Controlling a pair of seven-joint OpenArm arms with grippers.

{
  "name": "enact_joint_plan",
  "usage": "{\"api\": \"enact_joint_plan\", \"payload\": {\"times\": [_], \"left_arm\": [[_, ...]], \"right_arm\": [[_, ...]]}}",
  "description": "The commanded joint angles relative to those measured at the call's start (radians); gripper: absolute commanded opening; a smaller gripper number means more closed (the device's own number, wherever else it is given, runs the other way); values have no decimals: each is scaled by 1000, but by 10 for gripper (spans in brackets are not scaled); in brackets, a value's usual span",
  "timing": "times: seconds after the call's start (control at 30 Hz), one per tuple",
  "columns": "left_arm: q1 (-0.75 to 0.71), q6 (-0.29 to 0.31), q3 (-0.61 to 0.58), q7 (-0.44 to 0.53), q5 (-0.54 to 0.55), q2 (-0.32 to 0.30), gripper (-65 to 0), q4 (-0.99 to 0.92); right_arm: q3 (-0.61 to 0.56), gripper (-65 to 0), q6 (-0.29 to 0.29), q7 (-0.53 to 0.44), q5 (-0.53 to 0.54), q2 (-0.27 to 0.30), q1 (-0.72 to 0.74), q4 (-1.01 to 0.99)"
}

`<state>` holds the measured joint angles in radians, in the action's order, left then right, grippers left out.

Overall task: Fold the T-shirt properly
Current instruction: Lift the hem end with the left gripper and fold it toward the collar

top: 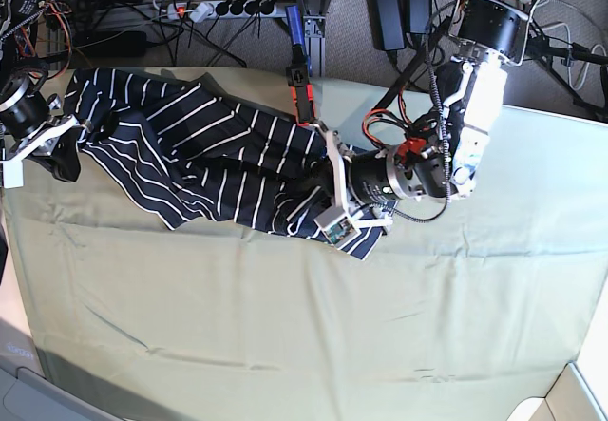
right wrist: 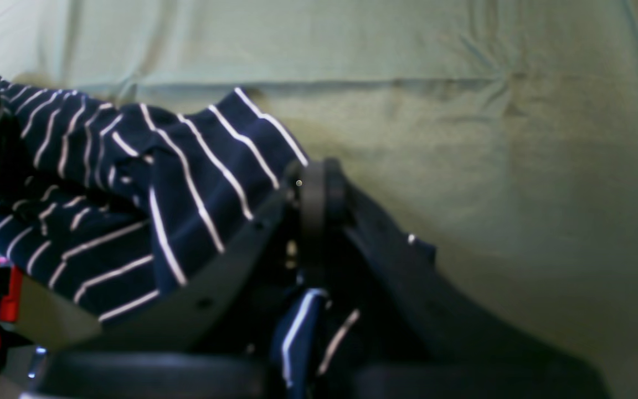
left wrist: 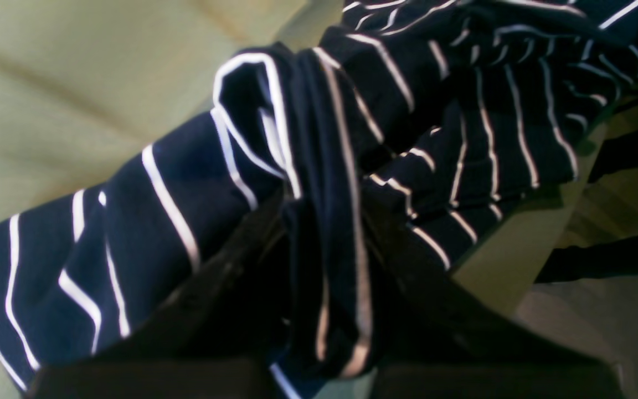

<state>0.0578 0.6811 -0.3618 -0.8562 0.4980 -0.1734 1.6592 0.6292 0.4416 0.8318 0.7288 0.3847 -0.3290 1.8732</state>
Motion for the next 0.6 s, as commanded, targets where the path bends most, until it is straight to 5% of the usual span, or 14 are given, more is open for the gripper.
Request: {"api": "enact_joint_plan", "payload": {"times": [0.0, 0.33, 0.57], "left_arm": [[16, 14, 1, 25, 21, 11, -650, 7], [-12, 14, -1, 26, 68, 41, -650, 0], [-28, 14, -58, 26, 69, 41, -366, 0]], "right_arm": [[10, -650, 31, -24, 12, 16, 7, 13], [10, -650, 31, -24, 11, 16, 7, 13], [10, -650, 31, -24, 8, 16, 7, 13]]}}
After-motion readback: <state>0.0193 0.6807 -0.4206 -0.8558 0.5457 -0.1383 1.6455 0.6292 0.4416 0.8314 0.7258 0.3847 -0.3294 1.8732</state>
